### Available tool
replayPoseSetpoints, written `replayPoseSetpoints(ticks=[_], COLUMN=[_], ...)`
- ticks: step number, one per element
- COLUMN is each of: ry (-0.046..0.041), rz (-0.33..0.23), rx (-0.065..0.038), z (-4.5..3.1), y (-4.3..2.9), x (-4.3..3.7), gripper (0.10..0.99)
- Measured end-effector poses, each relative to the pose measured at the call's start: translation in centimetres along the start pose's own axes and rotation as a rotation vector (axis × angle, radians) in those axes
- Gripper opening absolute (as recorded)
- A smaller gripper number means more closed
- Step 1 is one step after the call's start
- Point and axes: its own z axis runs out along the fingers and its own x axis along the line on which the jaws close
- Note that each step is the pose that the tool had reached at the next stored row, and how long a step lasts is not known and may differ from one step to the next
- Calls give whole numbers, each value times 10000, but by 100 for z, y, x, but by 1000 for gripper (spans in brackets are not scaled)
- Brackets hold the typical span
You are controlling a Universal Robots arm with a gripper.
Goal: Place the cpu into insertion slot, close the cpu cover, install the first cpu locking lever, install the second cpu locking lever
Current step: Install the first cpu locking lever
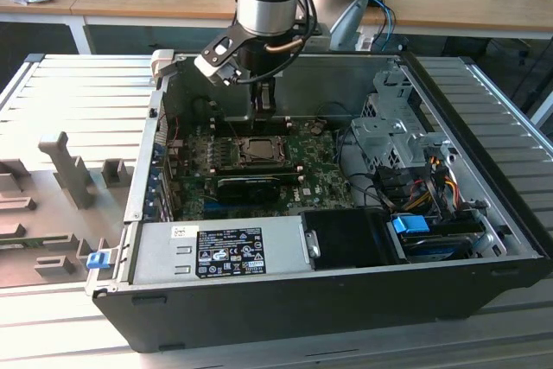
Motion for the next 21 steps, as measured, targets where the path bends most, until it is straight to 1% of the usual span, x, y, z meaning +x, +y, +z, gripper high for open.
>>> replayPoseSetpoints(ticks=[5,10,13,14,16,18,21], ry=[0,0,3,2,-6,-11,-13], rz=[0,0,-30,-138,-581,-1312,-1765], rx=[0,0,-1,1,9,21,11], z=[-22,-116,-121,-121,-122,-121,-120], y=[-1,-3,-3,-3,-4,-3,-3], x=[0,2,2,2,2,2,2], gripper=[106,106,106,106,106,106,106])
